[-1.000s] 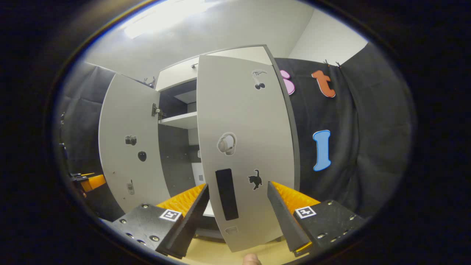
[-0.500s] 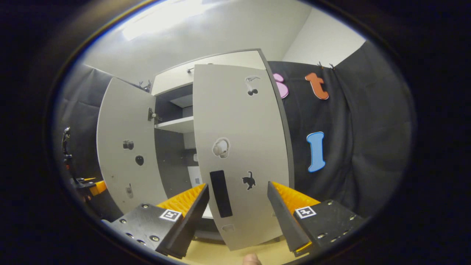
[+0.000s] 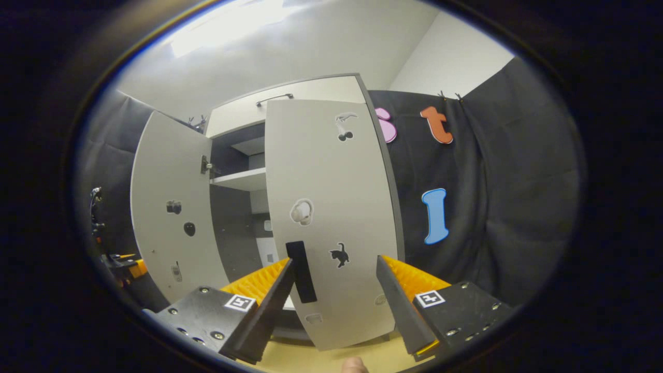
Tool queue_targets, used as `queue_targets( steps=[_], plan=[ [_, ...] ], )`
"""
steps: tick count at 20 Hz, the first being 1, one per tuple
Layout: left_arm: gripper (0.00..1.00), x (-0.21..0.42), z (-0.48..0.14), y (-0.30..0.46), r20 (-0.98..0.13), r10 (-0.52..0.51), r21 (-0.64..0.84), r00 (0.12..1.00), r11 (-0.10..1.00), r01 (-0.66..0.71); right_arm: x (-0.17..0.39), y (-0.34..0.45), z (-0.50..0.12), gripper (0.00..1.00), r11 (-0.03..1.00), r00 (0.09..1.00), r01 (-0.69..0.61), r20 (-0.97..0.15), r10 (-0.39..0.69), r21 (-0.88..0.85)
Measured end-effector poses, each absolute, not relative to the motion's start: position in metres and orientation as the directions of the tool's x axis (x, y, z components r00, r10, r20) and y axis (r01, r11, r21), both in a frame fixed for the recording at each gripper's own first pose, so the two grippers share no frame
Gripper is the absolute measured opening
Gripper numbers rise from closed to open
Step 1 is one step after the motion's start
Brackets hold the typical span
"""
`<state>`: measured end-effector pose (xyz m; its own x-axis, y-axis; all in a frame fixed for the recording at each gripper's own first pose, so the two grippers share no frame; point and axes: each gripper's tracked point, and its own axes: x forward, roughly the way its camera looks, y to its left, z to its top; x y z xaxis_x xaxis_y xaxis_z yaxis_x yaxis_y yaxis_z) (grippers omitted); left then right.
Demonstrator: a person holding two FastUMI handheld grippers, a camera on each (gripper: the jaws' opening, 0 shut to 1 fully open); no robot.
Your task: Grasp the bottle in the cabinet with the left hand and place it on the coaster, then close the right door with the right hand and the left door with the left hand.
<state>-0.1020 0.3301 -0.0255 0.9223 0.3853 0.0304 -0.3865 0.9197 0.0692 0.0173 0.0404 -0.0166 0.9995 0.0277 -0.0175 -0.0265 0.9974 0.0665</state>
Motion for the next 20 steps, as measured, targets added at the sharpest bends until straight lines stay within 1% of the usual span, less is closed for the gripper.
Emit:
queue_targets(
  steps=[1,2,3,4,5,6,7,8,9,10,11,12,13,15,16,17,20],
  plan=[
    [0.9,-0.1,-0.027,0.33,0.03,0.377,0.062,0.926,0.923,-0.379,0.016,0.04,-0.016,0.92,0.997,1.0,-0.025,-0.015,0.026,0.068],
    [0.86,-0.1,-0.027,0.328,0.03,0.366,0.066,0.93,0.928,-0.368,0.016,0.04,-0.015,0.96,0.997,1.0,-0.024,-0.012,0.025,0.07],
    [0.9,-0.099,-0.025,0.326,0.03,0.356,0.078,0.934,0.931,-0.357,0.016,0.039,-0.014,0.92,0.997,1.0,-0.022,-0.011,0.023,0.071],
    [0.9,-0.099,-0.025,0.324,0.029,0.349,0.093,0.937,0.932,-0.35,0.015,0.039,-0.013,0.92,0.997,1.0,-0.019,-0.01,0.02,0.073],
    [0.9,-0.099,-0.025,0.324,0.025,0.343,0.106,0.939,0.933,-0.343,0.014,0.037,-0.012,0.96,0.997,1.0,-0.015,-0.009,0.016,0.075],
    [0.9,-0.099,-0.025,0.323,0.021,0.339,0.111,0.941,0.934,-0.339,0.014,0.035,-0.011,0.92,0.997,1.0,-0.011,-0.01,0.012,0.075],
    [0.9,-0.098,-0.026,0.322,0.017,0.334,0.106,0.943,0.937,-0.334,0.013,0.032,-0.011,0.96,0.997,1.0,-0.005,-0.01,0.005,0.075],
    [0.85,-0.098,-0.026,0.32,0.015,0.323,0.096,0.946,0.941,-0.323,0.013,0.029,-0.01,0.92,0.997,1.0,-0.001,-0.01,0.002,0.075],
    [0.9,-0.096,-0.025,0.317,0.017,0.307,0.082,0.951,0.948,-0.308,0.012,0.026,-0.008,0.92,0.997,1.0,0.004,-0.011,-0.003,0.077],
    [0.9,-0.093,-0.027,0.312,0.015,0.288,0.066,0.958,0.955,-0.288,0.012,0.022,-0.008,0.96,0.997,1.0,0.009,-0.012,-0.009,0.078],
    [0.9,-0.093,-0.029,0.307,0.012,0.27,0.049,0.963,0.962,-0.27,0.01,0.02,-0.007,0.92,0.997,1.0,0.015,-0.012,-0.015,0.08],
    [0.9,-0.092,-0.032,0.302,0.007,0.257,0.034,0.966,0.966,-0.257,0.01,0.017,-0.007,0.92,0.997,1.0,0.02,-0.011,-0.019,0.08],
    [0.9,-0.092,-0.031,0.296,0.009,0.245,0.027,0.969,0.969,-0.245,0.009,0.016,-0.006,0.96,0.997,1.0,0.022,-0.011,-0.021,0.079],
    [0.9,-0.09,-0.03,0.287,0.011,0.224,0.042,0.975,0.974,-0.224,0.009,0.012,-0.007,0.96,0.997,1.0,0.027,-0.011,-0.027,0.075],
    [0.85,-0.088,-0.031,0.28,0.01,0.209,0.052,0.978,0.976,-0.209,0.009,0.011,-0.007,0.96,0.997,1.0,0.028,-0.015,-0.027,0.073],
    [0.9,-0.087,-0.032,0.272,0.007,0.192,0.056,0.981,0.98,-0.192,0.008,0.01,-0.008,0.92,0.997,0.999,0.03,-0.016,-0.029,0.07],
    [0.9,-0.079,-0.036,0.247,-0.002,0.139,0.02,0.99,0.99,-0.139,0.006,0.006,-0.008,0.92,0.997,0.999,0.035,-0.016,-0.034,0.066]
  ],
)
